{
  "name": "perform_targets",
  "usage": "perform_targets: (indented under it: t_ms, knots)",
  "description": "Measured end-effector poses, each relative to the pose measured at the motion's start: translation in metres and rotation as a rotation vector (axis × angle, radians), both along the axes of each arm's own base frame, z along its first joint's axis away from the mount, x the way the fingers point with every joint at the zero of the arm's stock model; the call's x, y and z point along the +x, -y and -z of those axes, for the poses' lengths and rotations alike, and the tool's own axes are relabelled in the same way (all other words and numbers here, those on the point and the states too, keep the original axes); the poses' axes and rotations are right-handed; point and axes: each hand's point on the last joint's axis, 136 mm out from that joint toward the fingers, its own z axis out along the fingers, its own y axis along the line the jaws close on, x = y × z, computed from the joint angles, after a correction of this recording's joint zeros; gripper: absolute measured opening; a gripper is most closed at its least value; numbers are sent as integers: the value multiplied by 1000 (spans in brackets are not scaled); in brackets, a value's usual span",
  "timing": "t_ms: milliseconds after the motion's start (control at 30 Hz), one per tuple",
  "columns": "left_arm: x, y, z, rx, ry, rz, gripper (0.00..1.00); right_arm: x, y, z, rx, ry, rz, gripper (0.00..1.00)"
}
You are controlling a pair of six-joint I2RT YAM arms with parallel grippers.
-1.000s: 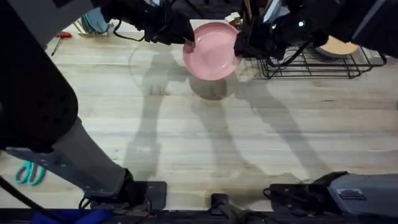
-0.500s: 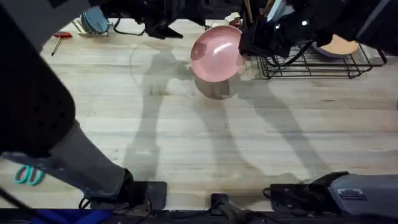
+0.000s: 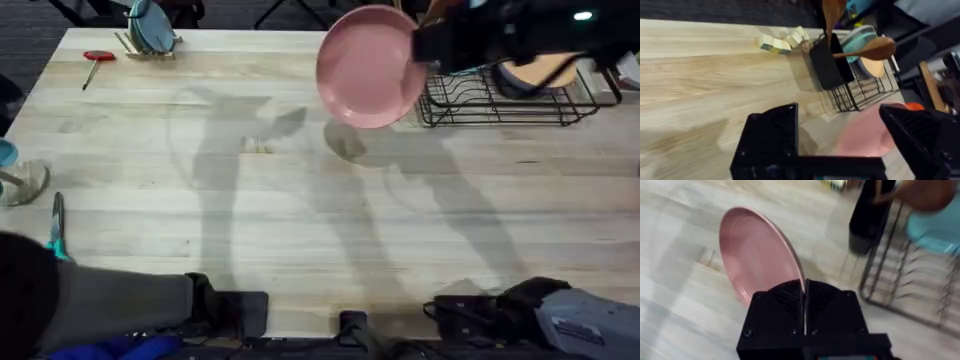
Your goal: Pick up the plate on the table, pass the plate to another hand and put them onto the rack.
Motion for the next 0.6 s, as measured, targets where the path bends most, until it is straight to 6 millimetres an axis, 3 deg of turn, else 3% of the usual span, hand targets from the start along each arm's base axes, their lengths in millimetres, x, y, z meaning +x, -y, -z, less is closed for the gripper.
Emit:
perform_targets:
  t_ms: [200,400,600]
  knots:
    - [-5,-21,-5,1,-3,-52,995,-18,16,-43,-124,190,-102,28]
    - [-15,-30,15,69,-72,-78,995,-21,58,-67,-220,285,-28,28]
    - [-19,-43,31,249,-91,-132,995,-18,106,-76,-326,318,57,28]
